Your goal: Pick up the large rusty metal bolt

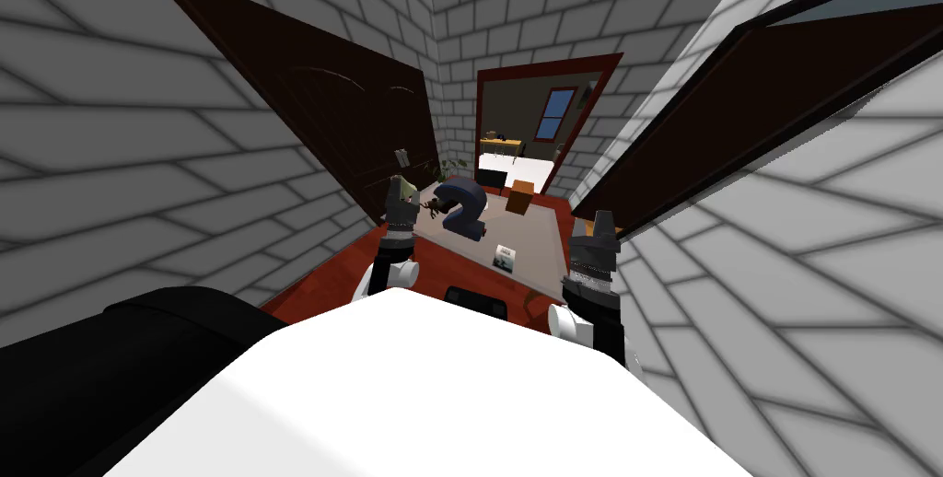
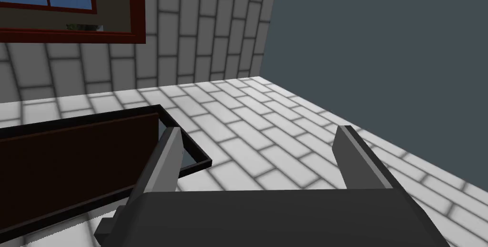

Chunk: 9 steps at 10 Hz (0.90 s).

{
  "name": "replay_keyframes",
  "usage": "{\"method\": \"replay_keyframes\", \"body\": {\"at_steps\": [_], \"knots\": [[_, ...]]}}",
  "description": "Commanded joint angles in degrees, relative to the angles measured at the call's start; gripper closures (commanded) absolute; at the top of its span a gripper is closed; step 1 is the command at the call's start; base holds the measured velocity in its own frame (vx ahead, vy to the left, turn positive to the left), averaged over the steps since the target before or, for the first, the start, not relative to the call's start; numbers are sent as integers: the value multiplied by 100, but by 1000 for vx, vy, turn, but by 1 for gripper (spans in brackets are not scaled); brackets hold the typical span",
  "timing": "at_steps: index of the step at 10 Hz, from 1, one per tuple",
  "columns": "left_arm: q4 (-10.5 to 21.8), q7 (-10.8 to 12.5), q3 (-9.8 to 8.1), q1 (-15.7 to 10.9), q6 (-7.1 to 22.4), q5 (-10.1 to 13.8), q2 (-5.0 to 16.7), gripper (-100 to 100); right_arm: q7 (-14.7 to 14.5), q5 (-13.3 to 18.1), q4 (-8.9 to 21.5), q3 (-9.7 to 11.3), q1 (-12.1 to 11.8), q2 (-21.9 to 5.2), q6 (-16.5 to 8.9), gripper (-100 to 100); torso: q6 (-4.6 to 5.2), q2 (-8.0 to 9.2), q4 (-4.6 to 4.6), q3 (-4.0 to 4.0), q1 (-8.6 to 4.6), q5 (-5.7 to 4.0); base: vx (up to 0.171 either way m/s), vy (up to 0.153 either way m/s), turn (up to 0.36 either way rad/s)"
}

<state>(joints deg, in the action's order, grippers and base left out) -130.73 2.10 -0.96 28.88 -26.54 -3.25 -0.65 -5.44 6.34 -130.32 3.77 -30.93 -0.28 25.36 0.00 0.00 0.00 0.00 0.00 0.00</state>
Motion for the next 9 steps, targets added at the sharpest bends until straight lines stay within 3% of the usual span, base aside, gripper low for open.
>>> {"method": "replay_keyframes", "body": {"at_steps": [1,5,9], "knots": [[0,0,0,0,0,0,0,0,4,4,51,-1,16,-180,-33,-100,0,0,0,0,0,0,-7,-11,33],[0,0,0,-1,0,0,0,0,16,40,348,10,113,-736,-207,-100,-1,9,2,5,-22,-5,-29,-45,109],[0,0,0,-1,0,0,1,0,6,128,889,61,271,-1289,-463,-100,-1,19,4,11,-26,-6,-53,-61,183]]}}
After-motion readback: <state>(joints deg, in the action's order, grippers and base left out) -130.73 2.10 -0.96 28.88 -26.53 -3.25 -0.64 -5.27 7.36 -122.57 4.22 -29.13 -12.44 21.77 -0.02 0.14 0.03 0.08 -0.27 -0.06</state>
